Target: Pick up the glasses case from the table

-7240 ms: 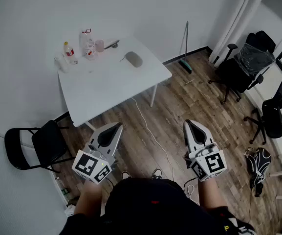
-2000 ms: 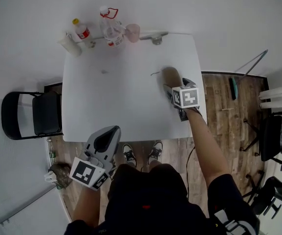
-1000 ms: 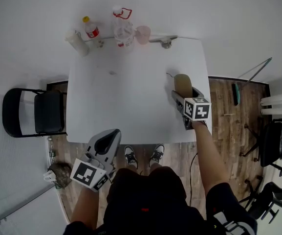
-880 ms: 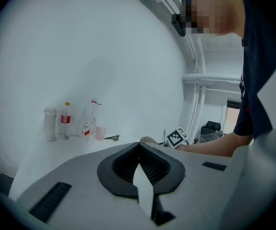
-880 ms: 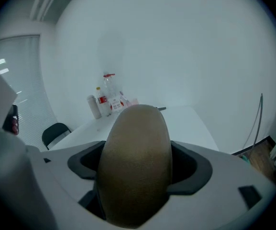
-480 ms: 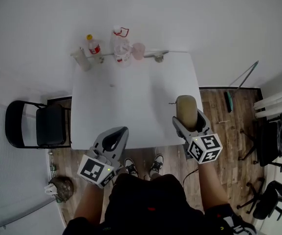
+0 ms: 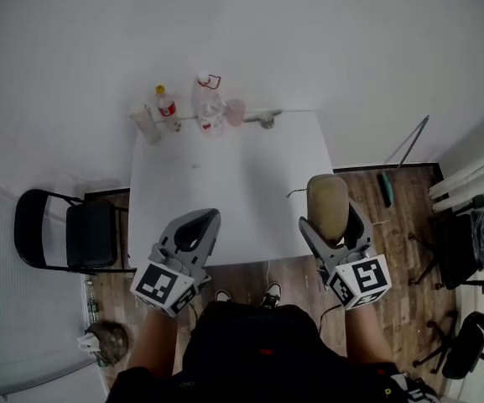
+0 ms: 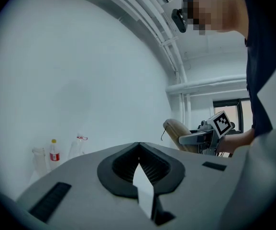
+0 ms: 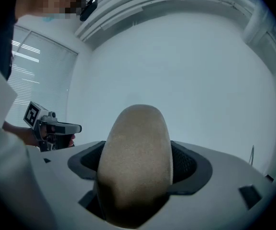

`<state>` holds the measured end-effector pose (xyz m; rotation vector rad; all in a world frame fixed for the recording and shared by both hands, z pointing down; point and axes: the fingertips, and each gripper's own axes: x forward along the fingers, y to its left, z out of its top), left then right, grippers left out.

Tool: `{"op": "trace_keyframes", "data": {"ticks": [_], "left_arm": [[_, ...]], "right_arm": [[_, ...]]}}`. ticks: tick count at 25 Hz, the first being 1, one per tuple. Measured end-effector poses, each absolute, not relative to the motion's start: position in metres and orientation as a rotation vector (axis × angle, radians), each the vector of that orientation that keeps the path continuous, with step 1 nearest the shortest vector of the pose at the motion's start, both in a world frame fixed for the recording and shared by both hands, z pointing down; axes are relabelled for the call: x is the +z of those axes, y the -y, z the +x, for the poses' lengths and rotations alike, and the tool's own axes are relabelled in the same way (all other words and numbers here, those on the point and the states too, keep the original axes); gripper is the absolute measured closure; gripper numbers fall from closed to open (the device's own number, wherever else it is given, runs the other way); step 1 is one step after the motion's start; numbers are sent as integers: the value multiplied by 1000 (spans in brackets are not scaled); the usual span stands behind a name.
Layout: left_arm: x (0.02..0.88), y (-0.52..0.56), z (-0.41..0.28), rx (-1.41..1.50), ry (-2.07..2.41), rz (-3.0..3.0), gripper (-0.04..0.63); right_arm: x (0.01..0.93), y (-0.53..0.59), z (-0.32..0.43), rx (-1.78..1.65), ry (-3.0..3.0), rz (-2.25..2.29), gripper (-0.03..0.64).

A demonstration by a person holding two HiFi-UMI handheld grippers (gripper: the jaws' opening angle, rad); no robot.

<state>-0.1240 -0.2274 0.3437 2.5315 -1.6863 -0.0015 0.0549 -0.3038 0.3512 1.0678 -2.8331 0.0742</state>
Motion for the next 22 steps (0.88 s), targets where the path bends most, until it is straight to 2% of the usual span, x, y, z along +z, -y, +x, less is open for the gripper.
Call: {"op": "trace_keyframes", "data": {"ticks": [22], "left_arm": [[326, 212, -123, -64, 1708, 2539, 575]], "right_arm": [[315, 294, 57, 36, 2901, 1055, 213]]}}
